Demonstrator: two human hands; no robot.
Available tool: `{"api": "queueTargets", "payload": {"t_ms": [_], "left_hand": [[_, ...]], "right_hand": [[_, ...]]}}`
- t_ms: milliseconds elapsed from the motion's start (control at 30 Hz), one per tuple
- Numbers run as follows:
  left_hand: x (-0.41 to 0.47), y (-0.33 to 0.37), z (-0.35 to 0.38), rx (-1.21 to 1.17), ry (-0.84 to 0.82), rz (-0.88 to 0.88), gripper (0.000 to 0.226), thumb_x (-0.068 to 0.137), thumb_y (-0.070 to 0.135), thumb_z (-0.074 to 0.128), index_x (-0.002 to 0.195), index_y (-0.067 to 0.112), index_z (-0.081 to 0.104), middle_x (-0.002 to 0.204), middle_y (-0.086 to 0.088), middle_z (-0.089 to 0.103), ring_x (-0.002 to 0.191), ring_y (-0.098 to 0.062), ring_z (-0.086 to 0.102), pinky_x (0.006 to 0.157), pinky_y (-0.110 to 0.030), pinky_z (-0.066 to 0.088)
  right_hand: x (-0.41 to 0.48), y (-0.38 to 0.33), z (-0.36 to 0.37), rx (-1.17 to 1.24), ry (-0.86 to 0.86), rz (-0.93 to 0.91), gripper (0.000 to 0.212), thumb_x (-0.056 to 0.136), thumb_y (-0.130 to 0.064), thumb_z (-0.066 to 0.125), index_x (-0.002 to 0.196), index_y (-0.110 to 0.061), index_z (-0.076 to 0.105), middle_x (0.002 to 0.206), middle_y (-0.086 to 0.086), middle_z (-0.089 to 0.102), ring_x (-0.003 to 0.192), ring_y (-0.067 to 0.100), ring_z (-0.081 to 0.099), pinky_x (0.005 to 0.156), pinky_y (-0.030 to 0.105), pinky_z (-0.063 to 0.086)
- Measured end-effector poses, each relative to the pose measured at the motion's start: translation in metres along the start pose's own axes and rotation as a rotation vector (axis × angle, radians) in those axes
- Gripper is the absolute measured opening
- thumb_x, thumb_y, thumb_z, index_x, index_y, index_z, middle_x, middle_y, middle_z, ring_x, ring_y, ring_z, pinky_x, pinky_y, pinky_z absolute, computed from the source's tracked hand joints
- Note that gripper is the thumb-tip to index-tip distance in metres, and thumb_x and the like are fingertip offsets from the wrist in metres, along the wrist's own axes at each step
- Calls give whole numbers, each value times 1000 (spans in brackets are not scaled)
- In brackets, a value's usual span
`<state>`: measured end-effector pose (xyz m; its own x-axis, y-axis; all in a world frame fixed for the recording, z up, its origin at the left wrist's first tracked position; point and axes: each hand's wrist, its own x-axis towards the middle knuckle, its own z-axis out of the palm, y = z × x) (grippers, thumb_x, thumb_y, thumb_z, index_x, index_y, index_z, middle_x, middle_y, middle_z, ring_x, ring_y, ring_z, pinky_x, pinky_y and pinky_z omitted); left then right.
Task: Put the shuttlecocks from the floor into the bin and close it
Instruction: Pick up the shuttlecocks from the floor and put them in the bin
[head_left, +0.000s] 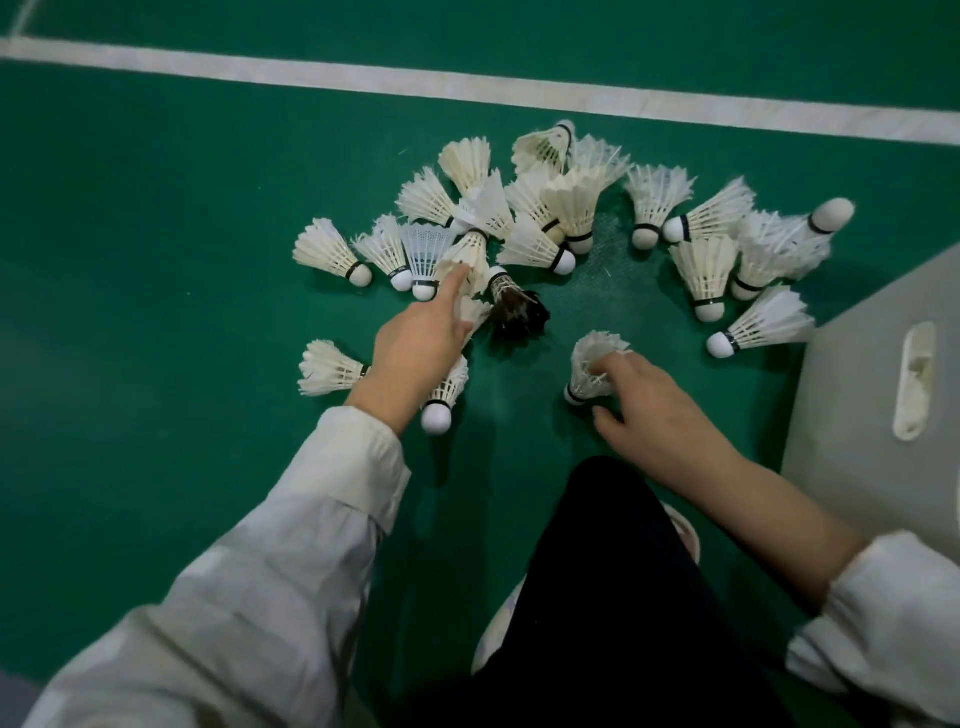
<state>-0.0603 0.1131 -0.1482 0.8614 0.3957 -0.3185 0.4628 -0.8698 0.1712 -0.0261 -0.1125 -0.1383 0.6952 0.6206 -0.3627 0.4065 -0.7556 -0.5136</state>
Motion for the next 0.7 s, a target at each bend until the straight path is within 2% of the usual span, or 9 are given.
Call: {"api": "queueTargets", "payload": {"t_ms": [100, 300, 433, 533, 600, 700], "left_hand": [[1, 1, 0, -61, 111, -28, 30, 92, 29, 47, 119, 19, 36, 76, -9, 58, 62, -28, 52, 52, -31, 38], [-12, -5, 1, -72, -39, -31, 28, 89, 41, 51, 102, 19, 40, 81, -8, 57, 71, -29, 54, 56, -33, 40], [-18, -3, -10, 32, -119, -25, 24, 89, 41, 51, 100, 20, 55, 97, -4, 66, 85, -27, 58, 62, -30, 41], [-35, 3, -36, 9, 18, 15, 23, 88, 46, 53, 91, 24, 59, 90, 2, 69, 80, -23, 60, 58, -28, 39], [-48, 17, -60, -146, 118, 49, 22, 86, 47, 55, 89, 25, 61, 83, 8, 67, 74, -19, 59, 58, -28, 42], [-60, 51, -93, -364, 149, 137, 19, 83, 47, 60, 84, 29, 62, 76, 16, 64, 61, -2, 54, 58, -25, 43]], "right_hand": [[-1, 3, 2, -24, 30, -30, 22, 88, -19, 56, 102, -2, 62, 106, 15, 54, 96, 35, 52, 84, 38, 43], [-2, 2, -2, -112, 69, 2, 25, 94, -26, 46, 101, -9, 63, 104, 11, 56, 92, 35, 55, 73, 38, 43], [-3, -4, -16, -147, 84, 20, 22, 93, -31, 45, 91, -18, 63, 95, 9, 64, 89, 33, 58, 61, 32, 33], [-5, -10, -40, -105, 141, -24, 21, 92, -34, 48, 90, -22, 65, 90, 8, 68, 84, 32, 59, 60, 32, 35], [-9, -12, -64, -84, 156, -77, 23, 92, -36, 49, 87, -21, 65, 87, 6, 67, 79, 28, 59, 61, 32, 40], [-23, -10, -113, -58, 186, -129, 24, 90, -38, 50, 86, -20, 66, 87, 2, 65, 78, 23, 60, 66, 32, 47]]}}
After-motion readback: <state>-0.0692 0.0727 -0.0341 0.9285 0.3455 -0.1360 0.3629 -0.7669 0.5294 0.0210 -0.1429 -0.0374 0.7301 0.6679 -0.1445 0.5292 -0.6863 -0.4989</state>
